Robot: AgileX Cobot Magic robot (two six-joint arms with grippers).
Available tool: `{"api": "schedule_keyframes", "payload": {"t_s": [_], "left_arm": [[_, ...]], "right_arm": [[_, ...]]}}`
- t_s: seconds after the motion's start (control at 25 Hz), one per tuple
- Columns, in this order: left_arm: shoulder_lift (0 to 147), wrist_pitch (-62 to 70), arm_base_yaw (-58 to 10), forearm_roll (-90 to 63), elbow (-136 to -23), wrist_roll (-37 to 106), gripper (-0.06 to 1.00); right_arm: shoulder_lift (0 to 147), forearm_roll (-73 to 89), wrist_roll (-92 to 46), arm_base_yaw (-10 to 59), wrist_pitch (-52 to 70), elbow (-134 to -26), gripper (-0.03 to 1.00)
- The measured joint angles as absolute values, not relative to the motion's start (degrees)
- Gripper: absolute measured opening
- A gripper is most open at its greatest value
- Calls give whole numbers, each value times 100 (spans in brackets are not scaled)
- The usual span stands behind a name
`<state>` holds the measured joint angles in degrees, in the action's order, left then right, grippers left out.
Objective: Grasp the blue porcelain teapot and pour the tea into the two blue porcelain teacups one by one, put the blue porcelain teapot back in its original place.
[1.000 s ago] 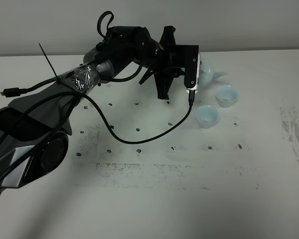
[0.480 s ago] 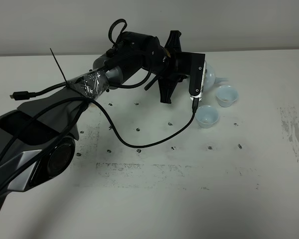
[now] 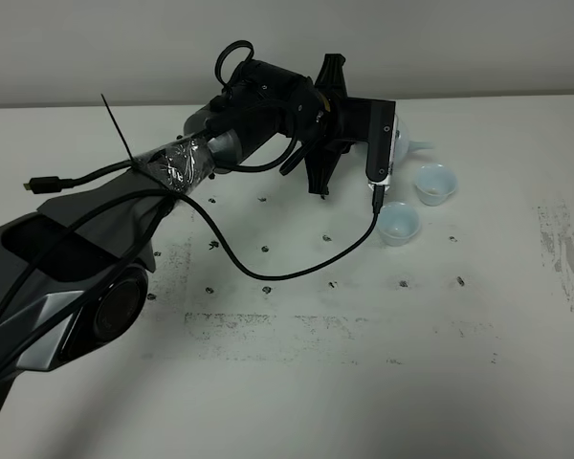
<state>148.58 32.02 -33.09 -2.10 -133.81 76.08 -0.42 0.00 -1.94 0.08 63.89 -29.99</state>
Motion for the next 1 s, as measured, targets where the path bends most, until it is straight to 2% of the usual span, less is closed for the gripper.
{"api": "schedule_keyframes", "payload": {"t_s": [1.0], "left_arm": [[14714, 3311, -3545, 648, -13381, 7602, 0]], "right_arm": [[-42, 0, -192, 8, 6389, -2999, 49]]}}
